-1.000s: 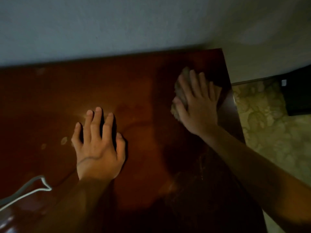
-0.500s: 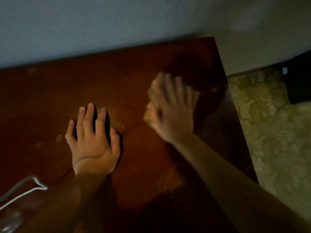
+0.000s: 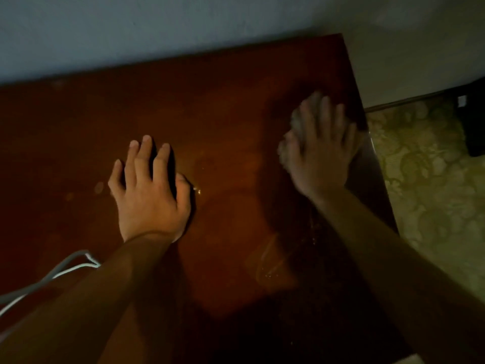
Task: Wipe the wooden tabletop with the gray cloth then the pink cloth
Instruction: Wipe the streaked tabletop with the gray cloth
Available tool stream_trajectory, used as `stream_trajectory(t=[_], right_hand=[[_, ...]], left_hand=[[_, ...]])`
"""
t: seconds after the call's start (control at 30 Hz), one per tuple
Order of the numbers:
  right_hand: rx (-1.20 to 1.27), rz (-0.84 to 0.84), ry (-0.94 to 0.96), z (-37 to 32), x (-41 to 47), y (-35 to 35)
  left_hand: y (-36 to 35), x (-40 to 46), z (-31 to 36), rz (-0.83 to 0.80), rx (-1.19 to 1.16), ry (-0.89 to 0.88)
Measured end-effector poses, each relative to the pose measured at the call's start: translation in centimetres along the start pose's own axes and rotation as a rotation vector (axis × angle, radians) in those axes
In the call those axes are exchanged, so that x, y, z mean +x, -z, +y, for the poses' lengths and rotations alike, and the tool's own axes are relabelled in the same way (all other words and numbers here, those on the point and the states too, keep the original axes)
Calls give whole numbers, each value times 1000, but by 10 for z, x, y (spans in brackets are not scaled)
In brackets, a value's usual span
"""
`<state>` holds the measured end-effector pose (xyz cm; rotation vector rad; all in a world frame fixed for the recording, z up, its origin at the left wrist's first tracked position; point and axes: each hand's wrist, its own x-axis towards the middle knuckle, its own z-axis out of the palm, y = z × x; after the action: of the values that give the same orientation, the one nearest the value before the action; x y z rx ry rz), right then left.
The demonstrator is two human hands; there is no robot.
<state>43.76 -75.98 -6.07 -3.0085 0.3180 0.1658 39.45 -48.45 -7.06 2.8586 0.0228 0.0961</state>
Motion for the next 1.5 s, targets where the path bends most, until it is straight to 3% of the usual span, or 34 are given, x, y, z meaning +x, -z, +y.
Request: stream_trajectory(t=[0.13, 0.27, 0.43, 0.53, 0.6, 0.67, 0.77, 0.97, 1.1, 1.23, 1.33, 1.4, 1.5], right_hand=[[57, -26, 313, -74, -89, -21], [60, -67, 514, -61, -87, -23], [15, -74, 83, 27, -21, 1], [16, -34, -17, 17, -25, 1], [-3, -6, 54, -16, -53, -8], [39, -25, 256, -47, -91, -19], [52, -51, 462, -43, -105, -26], [29, -5, 5, 66, -25, 4], [23, 5, -108, 49, -35, 0], [-10, 2, 154, -11, -108, -21], [-2, -17, 334, -6, -118, -26], [-4, -22, 337, 20, -98, -21], [-1, -7, 122, 66, -59, -8]], left_hand=[[-2, 0, -1, 29, 19, -1], [-3, 0, 0, 40, 33, -5], [0, 0, 2, 30, 23, -10], [1, -1, 1, 23, 22, -12], [1, -1, 1, 23, 23, -15], [0, -2, 1, 30, 29, -16], [-2, -1, 0, 33, 31, -17], [-3, -2, 0, 55, -8, -21], [-3, -1, -1, 48, 3, -26], [-2, -1, -1, 48, 12, -22], [0, -1, 2, 12, 25, -28], [4, -1, 2, -15, 38, -30], [11, -4, 6, -57, -17, -115]])
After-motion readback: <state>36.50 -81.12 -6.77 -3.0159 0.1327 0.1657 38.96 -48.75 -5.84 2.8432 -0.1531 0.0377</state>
